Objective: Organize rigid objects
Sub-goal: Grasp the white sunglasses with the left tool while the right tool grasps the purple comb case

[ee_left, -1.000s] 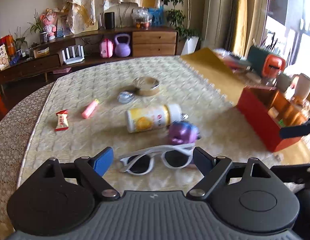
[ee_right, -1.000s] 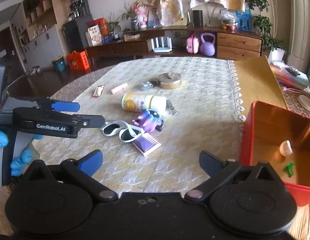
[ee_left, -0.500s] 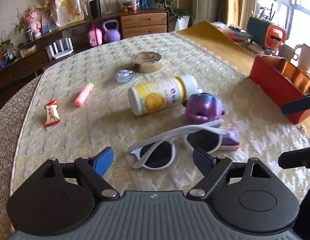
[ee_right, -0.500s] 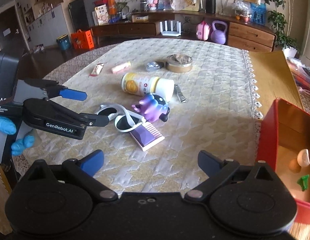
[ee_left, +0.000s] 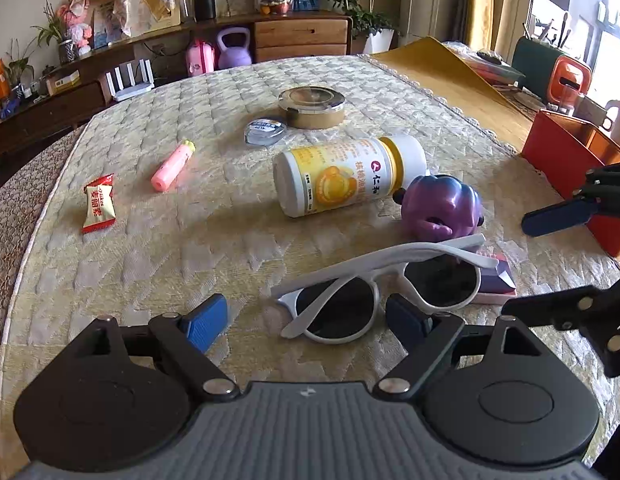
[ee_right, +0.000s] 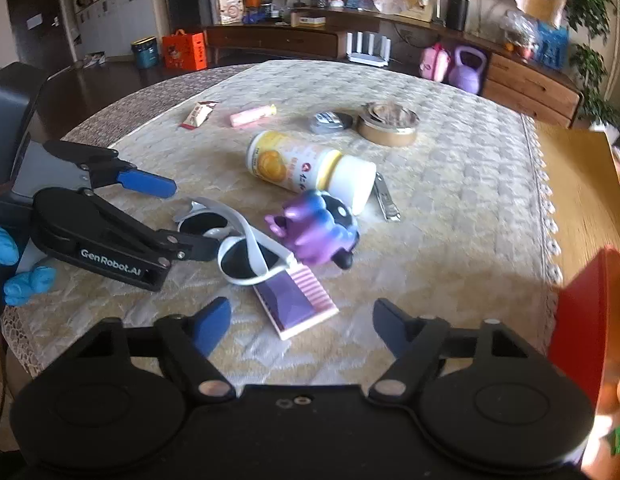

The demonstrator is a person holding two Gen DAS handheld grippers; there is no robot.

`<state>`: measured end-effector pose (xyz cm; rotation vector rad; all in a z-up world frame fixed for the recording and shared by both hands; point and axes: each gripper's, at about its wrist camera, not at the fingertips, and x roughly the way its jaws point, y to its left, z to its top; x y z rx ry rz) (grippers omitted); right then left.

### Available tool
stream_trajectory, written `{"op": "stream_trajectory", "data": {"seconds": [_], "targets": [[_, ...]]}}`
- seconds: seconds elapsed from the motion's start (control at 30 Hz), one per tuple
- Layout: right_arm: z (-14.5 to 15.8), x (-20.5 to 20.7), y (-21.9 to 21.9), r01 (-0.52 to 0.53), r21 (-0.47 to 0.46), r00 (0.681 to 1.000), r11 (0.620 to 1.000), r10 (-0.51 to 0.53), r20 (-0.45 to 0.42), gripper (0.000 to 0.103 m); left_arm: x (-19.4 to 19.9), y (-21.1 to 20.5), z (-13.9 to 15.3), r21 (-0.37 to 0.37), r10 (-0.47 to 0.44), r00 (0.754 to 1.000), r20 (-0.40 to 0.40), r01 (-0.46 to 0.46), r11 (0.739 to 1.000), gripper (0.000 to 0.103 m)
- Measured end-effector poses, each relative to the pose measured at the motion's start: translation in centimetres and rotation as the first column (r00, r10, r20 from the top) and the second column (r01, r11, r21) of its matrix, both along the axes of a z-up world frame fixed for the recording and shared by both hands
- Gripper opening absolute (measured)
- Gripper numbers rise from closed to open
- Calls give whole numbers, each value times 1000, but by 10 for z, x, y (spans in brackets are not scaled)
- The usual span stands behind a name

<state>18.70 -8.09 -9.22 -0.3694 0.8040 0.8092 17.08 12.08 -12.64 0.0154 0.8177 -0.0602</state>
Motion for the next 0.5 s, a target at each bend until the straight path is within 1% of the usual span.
{"op": "stream_trajectory", "data": {"seconds": [0.07,0.1,0.17,0.2,0.27,0.3,0.4,0.47,0.5], "targets": [[-1,1,3,-22,-3,1000,1000,22,1,66,1,-1,-1,0,-4,1000,6,4,1000,87],[-1,2,4,-30,-5,1000,1000,30,-1,64,1,-1,-1,-1,-5,1000,8,5,1000,87],[-3,3,7,-42,-14,999,999,42,-4,55,2,-2,-1,1,-8,1000,15,8,1000,86],[-4,4,8,-46,-18,999,999,46,-4,54,3,-3,-2,0,-9,1000,18,9,1000,86],[-5,6,8,-54,-16,998,998,54,-14,47,3,-4,-2,-2,-11,1000,24,11,1000,86],[-6,6,9,-53,-16,999,998,53,-12,46,3,-4,-2,0,-12,1000,29,12,1000,85],[-6,10,8,-52,-2,998,999,52,-22,44,1,-6,-2,10,-18,999,43,17,1000,78],[-6,14,7,-51,13,998,999,51,-43,40,0,-6,-2,7,-21,998,52,21,1000,68],[-6,16,7,-49,17,998,999,50,-48,39,0,-7,-1,7,-22,998,55,22,1000,66]]}}
